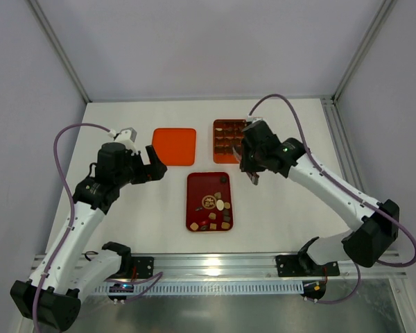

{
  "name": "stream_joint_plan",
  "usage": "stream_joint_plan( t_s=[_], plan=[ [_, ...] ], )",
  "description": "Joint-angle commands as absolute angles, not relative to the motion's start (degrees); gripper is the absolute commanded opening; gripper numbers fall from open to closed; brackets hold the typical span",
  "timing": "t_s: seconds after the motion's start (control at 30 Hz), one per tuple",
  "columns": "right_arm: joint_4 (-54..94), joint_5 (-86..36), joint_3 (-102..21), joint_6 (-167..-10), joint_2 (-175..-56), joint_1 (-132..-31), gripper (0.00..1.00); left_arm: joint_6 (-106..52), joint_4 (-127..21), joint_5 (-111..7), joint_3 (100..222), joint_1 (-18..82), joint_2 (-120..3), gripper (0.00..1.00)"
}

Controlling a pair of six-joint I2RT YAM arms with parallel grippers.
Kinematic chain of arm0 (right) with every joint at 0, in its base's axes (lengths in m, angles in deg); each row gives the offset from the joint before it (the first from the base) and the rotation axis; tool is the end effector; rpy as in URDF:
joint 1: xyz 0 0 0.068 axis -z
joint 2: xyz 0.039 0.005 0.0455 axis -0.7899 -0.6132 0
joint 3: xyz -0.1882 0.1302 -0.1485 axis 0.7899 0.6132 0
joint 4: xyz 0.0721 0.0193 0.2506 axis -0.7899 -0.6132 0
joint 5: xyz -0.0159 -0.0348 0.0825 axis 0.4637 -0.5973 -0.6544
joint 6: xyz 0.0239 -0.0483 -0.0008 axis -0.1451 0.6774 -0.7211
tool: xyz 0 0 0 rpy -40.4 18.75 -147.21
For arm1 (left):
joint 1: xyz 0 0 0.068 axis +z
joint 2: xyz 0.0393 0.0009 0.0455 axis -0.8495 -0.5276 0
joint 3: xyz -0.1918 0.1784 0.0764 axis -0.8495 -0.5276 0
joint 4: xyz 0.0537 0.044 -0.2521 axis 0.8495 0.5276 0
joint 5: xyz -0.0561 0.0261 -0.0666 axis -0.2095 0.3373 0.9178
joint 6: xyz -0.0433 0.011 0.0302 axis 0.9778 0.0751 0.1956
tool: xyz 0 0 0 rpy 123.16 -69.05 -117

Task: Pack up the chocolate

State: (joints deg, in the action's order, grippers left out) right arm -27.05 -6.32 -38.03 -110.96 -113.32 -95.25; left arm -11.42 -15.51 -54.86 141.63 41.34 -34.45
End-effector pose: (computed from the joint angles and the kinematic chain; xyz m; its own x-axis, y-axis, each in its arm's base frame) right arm 0.2130 0.1896 0.3212 -0.7970 -0.0850 -0.5979 -0.2220 0.9620 0.1591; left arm 0.1800 -0.0580 0.3243 -0.6420 -0.2777 -0.7147 0.0837 0.9012 -0.4253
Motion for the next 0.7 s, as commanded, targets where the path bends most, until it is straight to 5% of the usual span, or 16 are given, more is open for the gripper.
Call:
stream_joint_plan(
  t_s=[0.0, 0.27, 0.67],
  plan=[
    [-24.4, -6.4, -42.5, -103.8, -111.7, -87.2, 0.29, -11.3, -16.2, -55.0, 141.8, 41.5, -34.3, 1.0],
    [-20.6, -10.4, -50.2, -99.5, -123.9, -74.3, 0.29, -11.3, -16.2, -55.2, 141.8, 41.4, -34.6, 1.0],
    [-21.3, -8.6, -59.9, -98.2, -134.4, -72.1, 0.3, -11.2, -16.2, -55.2, 141.8, 41.5, -34.7, 1.0]
  ],
)
